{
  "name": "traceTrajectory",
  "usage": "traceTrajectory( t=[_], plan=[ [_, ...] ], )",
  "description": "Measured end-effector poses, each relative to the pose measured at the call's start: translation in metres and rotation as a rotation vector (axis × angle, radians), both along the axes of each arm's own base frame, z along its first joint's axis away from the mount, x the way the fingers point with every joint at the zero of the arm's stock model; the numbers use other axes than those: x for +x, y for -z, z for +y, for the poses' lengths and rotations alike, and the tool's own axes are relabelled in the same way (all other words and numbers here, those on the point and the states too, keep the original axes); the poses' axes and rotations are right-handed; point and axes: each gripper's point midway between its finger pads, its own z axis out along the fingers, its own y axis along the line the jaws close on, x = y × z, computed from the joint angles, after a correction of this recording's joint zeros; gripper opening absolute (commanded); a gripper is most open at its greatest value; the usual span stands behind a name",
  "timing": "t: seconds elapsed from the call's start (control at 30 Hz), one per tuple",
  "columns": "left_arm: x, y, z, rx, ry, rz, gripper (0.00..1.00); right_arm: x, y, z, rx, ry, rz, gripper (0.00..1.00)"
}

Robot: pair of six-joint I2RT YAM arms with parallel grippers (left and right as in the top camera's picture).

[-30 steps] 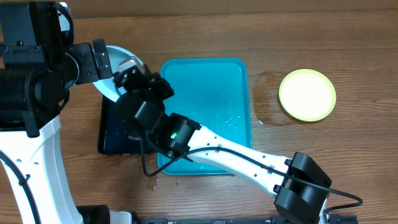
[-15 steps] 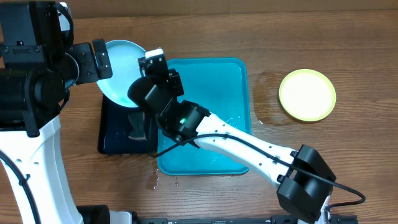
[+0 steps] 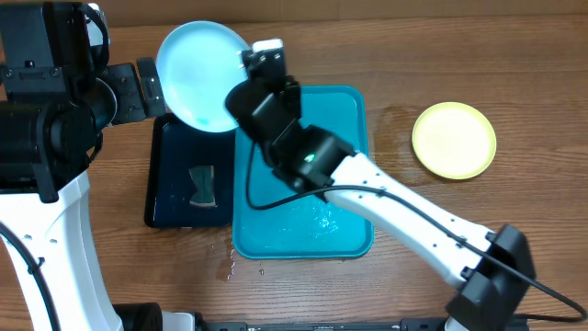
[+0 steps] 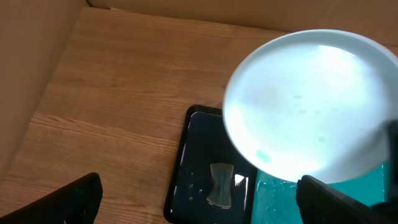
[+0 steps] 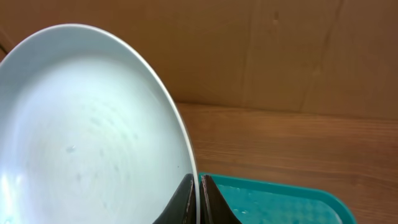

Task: Clean dirty plates on tray and stack at the side
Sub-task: 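Carry the white plate right and lower it onto the yellow plate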

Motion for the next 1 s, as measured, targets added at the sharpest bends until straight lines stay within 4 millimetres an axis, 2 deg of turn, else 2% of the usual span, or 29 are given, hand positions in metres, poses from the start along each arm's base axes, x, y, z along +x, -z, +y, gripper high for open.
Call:
traceTrajectory(
  t=[0.2, 0.3, 0.43, 0.47, 0.5, 0.67, 0.83, 1.0],
  plan=[
    [0.000, 0.000, 0.000, 0.000, 0.000, 0.000, 1.00, 0.019, 0.003, -0.045, 0.045, 0.041, 0.091, 0.04],
    [0.000, 0.000, 0.000, 0.000, 0.000, 0.000, 1.00, 0.032, 0.012, -0.083, 0.076, 0.108, 0.167, 0.04],
    [0.000, 0.000, 0.000, 0.000, 0.000, 0.000, 1.00, 0.040, 0.039, -0.140, 0.107, 0.220, 0.318, 0.04],
    [0.000, 0.000, 0.000, 0.000, 0.000, 0.000, 1.00, 0.041, 0.042, -0.146, 0.109, 0.233, 0.333, 0.04],
    [0.000, 0.000, 0.000, 0.000, 0.000, 0.000, 1.00, 0.039, 0.054, -0.169, 0.107, 0.280, 0.398, 0.04],
    [0.000, 0.000, 0.000, 0.000, 0.000, 0.000, 1.00, 0.020, 0.086, -0.248, 0.072, 0.453, 0.595, 0.04],
    [0.000, 0.000, 0.000, 0.000, 0.000, 0.000, 1.00, 0.002, 0.101, -0.332, 0.082, 0.656, 0.718, 0.04],
    [0.000, 0.000, 0.000, 0.000, 0.000, 0.000, 1.00, -0.015, 0.110, -0.409, 0.125, 0.846, 0.765, 0.04]
  ],
)
